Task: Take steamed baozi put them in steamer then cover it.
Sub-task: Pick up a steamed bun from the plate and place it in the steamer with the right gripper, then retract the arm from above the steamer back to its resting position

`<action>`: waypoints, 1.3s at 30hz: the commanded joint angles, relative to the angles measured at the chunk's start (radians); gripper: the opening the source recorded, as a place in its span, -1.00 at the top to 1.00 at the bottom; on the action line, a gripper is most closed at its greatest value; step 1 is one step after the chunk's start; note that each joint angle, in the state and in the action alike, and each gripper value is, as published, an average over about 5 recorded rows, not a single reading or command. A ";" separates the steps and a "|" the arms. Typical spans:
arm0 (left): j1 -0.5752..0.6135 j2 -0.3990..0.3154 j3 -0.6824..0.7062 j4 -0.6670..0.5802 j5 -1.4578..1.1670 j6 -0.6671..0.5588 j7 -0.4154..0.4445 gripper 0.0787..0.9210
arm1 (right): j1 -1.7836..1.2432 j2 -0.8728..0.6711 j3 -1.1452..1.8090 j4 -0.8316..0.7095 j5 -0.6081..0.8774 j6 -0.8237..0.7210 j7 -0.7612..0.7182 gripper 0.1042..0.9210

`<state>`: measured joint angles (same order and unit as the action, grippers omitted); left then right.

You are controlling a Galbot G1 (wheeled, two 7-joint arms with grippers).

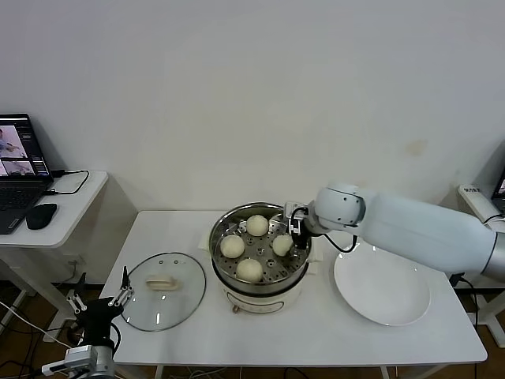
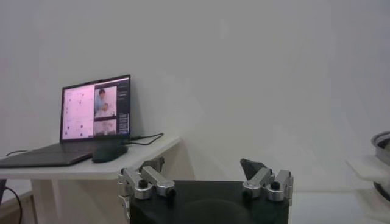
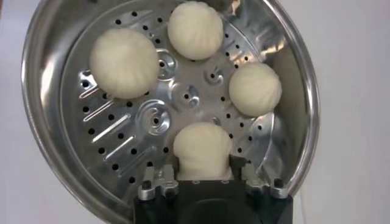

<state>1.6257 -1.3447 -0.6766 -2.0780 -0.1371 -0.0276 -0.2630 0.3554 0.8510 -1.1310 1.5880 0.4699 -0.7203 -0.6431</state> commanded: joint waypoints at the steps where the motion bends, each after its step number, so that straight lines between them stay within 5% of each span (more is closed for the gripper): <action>1: -0.003 0.001 0.002 -0.001 0.001 0.001 0.000 -0.77 | 0.015 -0.070 0.074 0.092 0.055 -0.006 0.007 -0.57; 9: -0.005 0.000 0.006 0.001 0.002 0.002 0.001 -0.77 | -0.205 -0.326 0.279 0.276 0.183 0.130 0.342 -0.76; 16: -0.001 -0.011 0.005 0.015 0.014 -0.009 0.002 -0.77 | -1.114 -0.431 1.050 0.354 0.084 0.488 0.600 -0.76; 25: 0.005 -0.028 0.024 0.016 0.040 -0.008 -0.001 -0.77 | -1.682 0.026 1.668 0.294 -0.235 0.946 0.575 -0.76; 30: 0.005 -0.028 0.044 0.041 0.142 -0.010 -0.006 -0.77 | -1.816 0.333 1.826 0.251 -0.286 1.126 0.522 -0.76; 39: -0.053 0.023 0.027 0.184 0.722 -0.106 -0.035 -0.77 | -1.999 0.562 1.950 0.291 -0.262 1.162 0.528 -0.76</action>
<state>1.6140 -1.3541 -0.6361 -2.0106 0.0787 -0.0625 -0.2773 -1.2301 1.0612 0.4826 1.8521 0.2743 0.2250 -0.1358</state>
